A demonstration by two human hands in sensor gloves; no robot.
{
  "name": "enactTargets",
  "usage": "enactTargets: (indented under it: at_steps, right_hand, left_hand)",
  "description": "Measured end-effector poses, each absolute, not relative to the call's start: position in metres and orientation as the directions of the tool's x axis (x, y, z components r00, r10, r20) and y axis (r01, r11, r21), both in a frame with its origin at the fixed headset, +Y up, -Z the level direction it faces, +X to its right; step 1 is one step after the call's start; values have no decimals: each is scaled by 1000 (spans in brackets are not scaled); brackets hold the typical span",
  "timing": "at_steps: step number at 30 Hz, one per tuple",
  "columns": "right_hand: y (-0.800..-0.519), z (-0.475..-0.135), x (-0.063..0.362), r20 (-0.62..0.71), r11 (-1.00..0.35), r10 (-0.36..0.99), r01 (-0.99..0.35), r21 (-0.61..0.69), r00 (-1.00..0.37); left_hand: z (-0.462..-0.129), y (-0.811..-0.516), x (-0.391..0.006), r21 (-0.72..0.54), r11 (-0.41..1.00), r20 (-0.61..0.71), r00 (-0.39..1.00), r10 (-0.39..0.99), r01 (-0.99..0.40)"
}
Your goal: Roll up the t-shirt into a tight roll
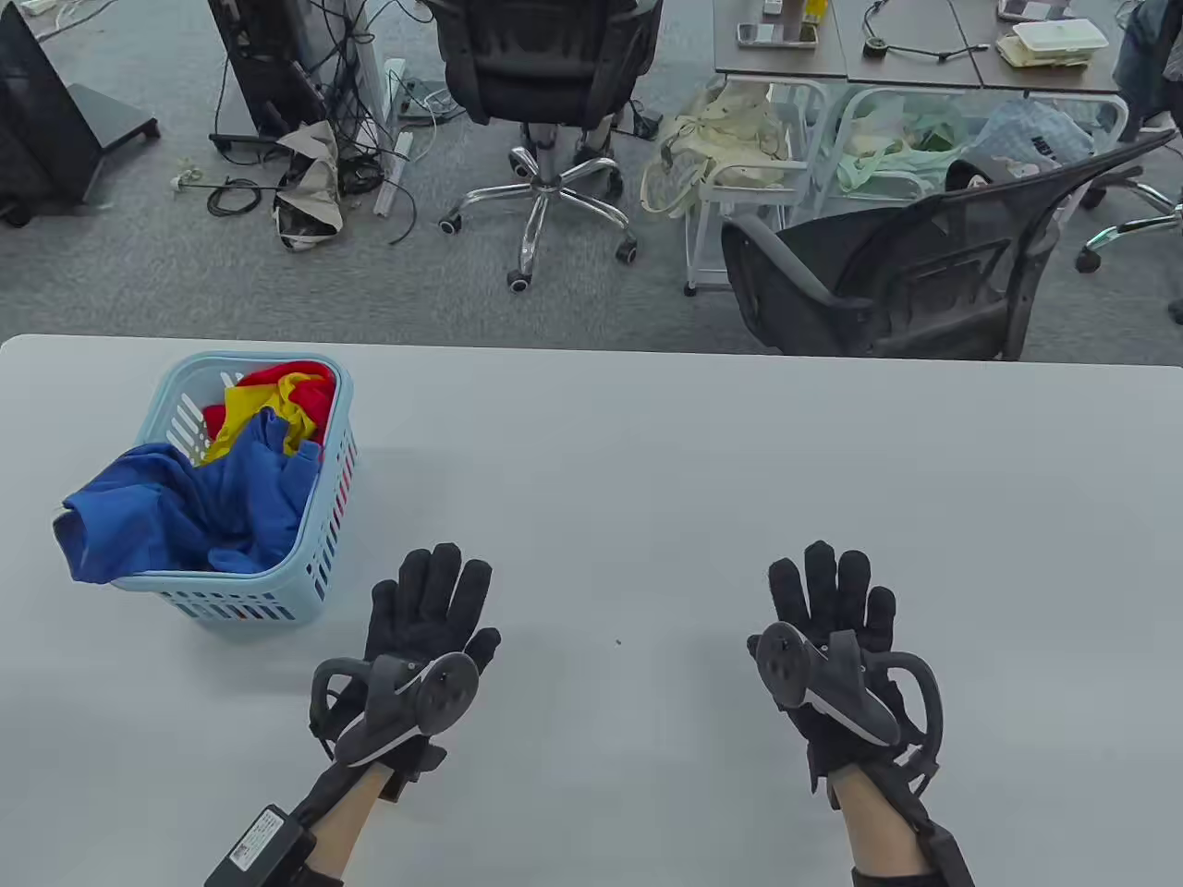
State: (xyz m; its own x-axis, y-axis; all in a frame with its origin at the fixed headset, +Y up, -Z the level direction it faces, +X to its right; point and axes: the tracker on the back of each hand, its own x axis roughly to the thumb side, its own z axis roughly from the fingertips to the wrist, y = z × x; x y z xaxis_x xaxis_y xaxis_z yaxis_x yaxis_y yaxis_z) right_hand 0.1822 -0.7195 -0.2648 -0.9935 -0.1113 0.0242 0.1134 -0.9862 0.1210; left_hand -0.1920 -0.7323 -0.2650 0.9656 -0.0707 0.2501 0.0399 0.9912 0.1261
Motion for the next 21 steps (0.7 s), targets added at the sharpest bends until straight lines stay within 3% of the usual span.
enactTargets:
  at_steps: [4, 21]
  right_hand:
    - [-713, -261, 181, 33, -990, -99, 101, 100, -995]
    - [-706, -256, 169, 88, -995, -40, 48, 92, -995]
  left_hand:
    - [-266, -730, -191, 121, 993, 253, 967, -26, -6]
    - [-272, -724, -205, 173, 981, 207, 971, -118, 83]
